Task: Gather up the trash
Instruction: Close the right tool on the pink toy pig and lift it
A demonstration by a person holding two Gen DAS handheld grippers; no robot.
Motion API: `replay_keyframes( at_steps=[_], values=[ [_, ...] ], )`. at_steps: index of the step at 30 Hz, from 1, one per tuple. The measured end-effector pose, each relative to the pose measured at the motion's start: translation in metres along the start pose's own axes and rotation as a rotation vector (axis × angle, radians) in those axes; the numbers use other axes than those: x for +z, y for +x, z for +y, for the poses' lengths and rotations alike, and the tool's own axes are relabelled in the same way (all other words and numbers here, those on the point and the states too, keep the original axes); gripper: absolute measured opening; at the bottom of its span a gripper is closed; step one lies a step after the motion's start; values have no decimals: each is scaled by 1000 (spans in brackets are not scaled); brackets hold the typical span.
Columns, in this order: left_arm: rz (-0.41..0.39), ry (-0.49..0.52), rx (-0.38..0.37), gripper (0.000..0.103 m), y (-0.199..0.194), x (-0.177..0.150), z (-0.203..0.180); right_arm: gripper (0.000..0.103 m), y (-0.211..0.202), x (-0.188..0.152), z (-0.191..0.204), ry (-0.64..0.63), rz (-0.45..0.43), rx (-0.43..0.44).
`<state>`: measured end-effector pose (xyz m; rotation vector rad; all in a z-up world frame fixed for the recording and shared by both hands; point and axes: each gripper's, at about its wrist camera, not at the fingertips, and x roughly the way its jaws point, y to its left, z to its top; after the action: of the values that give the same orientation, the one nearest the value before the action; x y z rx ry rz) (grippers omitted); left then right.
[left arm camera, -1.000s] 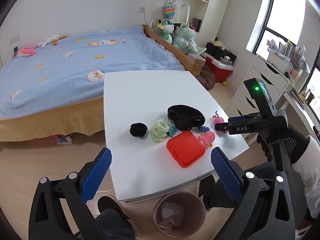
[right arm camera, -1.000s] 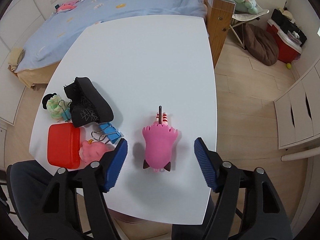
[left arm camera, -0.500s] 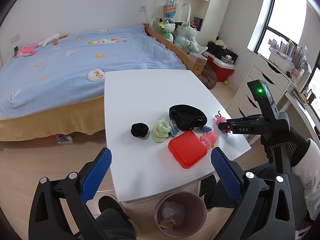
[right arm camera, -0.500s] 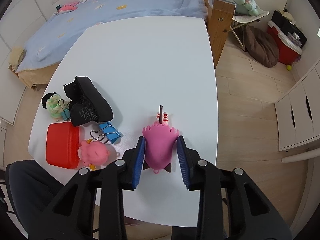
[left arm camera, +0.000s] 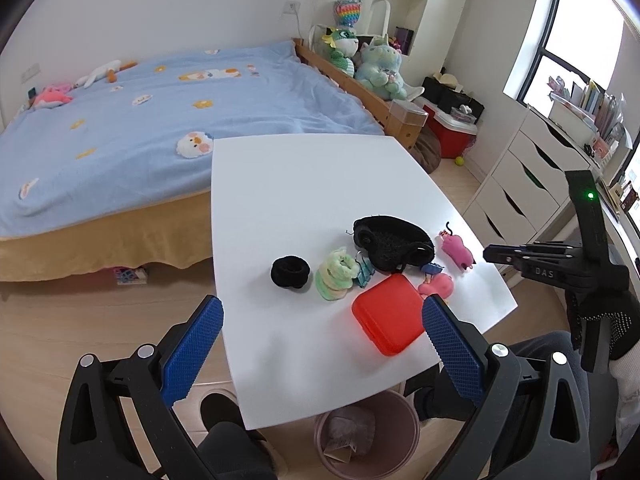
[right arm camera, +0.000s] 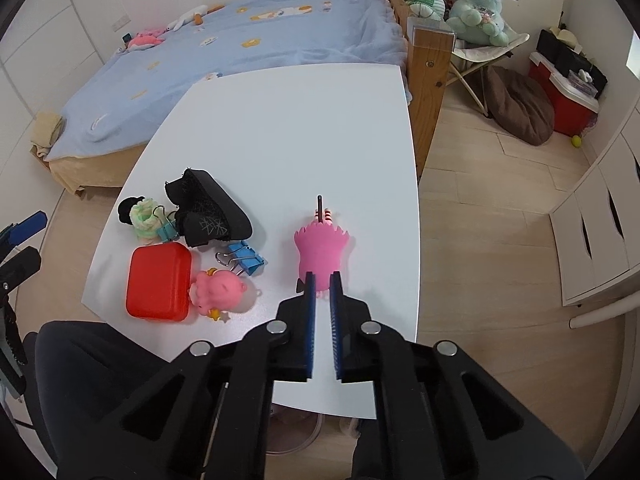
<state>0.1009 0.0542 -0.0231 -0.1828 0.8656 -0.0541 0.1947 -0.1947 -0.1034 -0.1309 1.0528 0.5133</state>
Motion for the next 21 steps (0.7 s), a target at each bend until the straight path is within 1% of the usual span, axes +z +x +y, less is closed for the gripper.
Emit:
replay_keyframes(
  at_steps=[7, 8, 9, 10, 11, 12, 13, 15, 16, 19, 21],
  values=[
    [2, 4, -2, 96, 2, 2, -2, 0, 1, 2, 0, 1, 5, 22],
    [3, 3, -2, 96, 2, 1, -2, 2, 1, 3, 0, 1, 1, 13],
    [5, 3, -1, 96, 3, 1, -2, 2, 2, 6, 0, 0, -2, -2],
    [6, 3, 1, 96, 3, 1, -1, 12, 2, 8, 0, 0, -1, -13],
    [5, 4, 2, 96, 2, 0, -1, 50, 3, 9, -1, 3, -1, -18],
    [5, 4, 2, 96, 2, 0, -1, 75, 3, 10, -1, 8, -7, -12],
    [6, 4, 2, 96, 2, 0, -1, 91, 2, 11, -1, 9, -17, 0],
    [5, 2, 2, 96, 2, 0, 0, 93, 8, 16, 0, -1, 16, -29],
    [6, -1, 2, 96, 2, 0, 1, 96, 12, 19, 1, -5, 36, -38],
    [8, -8, -1, 96, 2, -2, 3, 97, 20, 28, 3, -25, 66, -81],
    [7, -10, -4, 96, 1, -3, 5, 97, 26, 30, 4, -35, 83, -84]
  ],
)
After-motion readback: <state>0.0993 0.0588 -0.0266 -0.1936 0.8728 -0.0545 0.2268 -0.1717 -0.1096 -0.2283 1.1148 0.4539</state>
